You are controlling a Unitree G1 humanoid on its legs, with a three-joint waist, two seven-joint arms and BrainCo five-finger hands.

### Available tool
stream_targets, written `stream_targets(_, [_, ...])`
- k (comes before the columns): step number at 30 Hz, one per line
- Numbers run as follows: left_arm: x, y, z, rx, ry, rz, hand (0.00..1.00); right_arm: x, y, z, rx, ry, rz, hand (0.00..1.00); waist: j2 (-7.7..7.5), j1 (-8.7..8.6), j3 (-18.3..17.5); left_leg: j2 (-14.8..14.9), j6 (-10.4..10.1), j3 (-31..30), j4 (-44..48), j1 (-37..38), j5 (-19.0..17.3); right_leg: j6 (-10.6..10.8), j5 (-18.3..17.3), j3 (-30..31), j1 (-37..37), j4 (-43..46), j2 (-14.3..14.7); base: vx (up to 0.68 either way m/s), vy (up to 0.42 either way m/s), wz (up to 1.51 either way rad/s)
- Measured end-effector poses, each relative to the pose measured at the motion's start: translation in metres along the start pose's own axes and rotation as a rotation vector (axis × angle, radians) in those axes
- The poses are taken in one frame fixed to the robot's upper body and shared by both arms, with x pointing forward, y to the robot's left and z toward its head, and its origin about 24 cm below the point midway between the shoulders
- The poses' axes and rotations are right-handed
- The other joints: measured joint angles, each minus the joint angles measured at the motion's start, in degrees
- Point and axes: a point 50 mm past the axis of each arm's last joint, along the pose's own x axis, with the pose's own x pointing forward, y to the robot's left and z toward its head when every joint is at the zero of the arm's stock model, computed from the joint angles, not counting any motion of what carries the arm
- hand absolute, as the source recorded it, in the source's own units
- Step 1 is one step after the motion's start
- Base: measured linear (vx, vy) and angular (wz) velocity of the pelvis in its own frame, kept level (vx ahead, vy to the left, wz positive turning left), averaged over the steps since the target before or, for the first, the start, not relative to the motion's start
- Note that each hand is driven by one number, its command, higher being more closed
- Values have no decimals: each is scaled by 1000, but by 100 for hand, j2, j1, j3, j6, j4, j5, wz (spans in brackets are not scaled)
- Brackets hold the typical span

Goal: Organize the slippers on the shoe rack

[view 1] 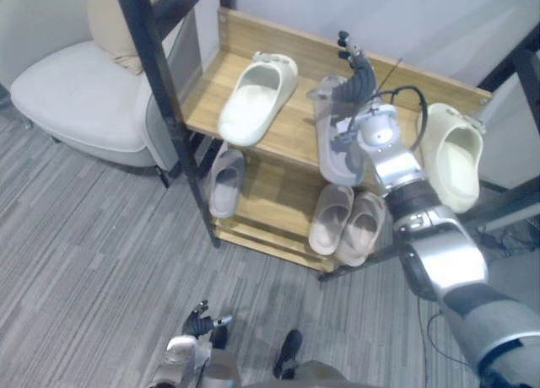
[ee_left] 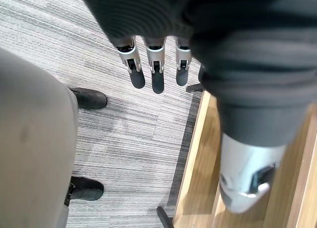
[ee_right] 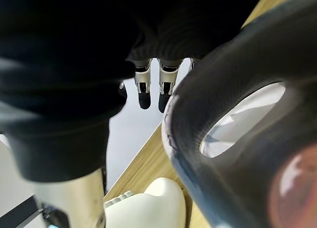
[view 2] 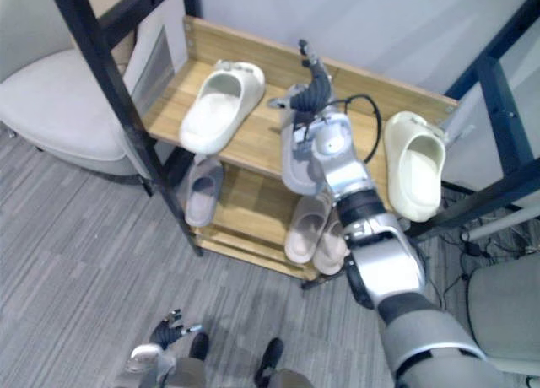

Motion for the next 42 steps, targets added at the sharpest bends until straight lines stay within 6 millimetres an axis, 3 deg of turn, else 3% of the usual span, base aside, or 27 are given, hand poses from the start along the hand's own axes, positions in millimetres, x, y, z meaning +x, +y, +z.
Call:
stream_targets(10, [1, 0, 2, -5, -6, 6, 0, 1, -3, 6, 10, -21, -29, 0, -5, 11, 40, 2, -3, 41, 6, -19, 0, 1, -3, 23, -30, 1, -2, 10, 4, -1])
stream_targets(17, [1, 1, 1, -5, -4, 7, 0, -14, -5, 22, 50, -150, -57, 0, -5, -66, 39, -9, 2, 93, 5, 44, -5, 1, -3, 74, 1, 2, -10, 3, 7, -3])
stream_targets(21, [0, 1, 1, -5, -6, 8, 0, -28, -14, 6, 86, -135, -108, 0, -5, -122, 39, -29, 3, 113, -2, 96, -6, 2, -2, 90, 44, 5, -29, -1, 7, -2])
stream_targets(29, [-3, 2, -5, 2, 2, 7, 0, -53, -8, -32, 81, -31, -90, 0, 16, -308, 26, -47, 0, 258, -23, 233, -7, 16, -2, 233, 62, 88, -55, -14, 16, -9])
stream_targets(35, [-4, 0, -9, -3, 11, -2, 0, -65, -11, -53, 86, 40, -104, 0, 109, -325, -35, -69, 2, 226, -44, 230, -4, 23, 3, 216, 62, 75, -67, 0, 0, 0])
stream_targets(42, [-5, 0, -12, -3, 21, -2, 0, -65, -11, -58, 79, 58, -91, 0, 123, -377, -42, -83, 2, 163, -46, 235, -3, 30, 9, 185, 93, 37, -71, 0, 1, 2])
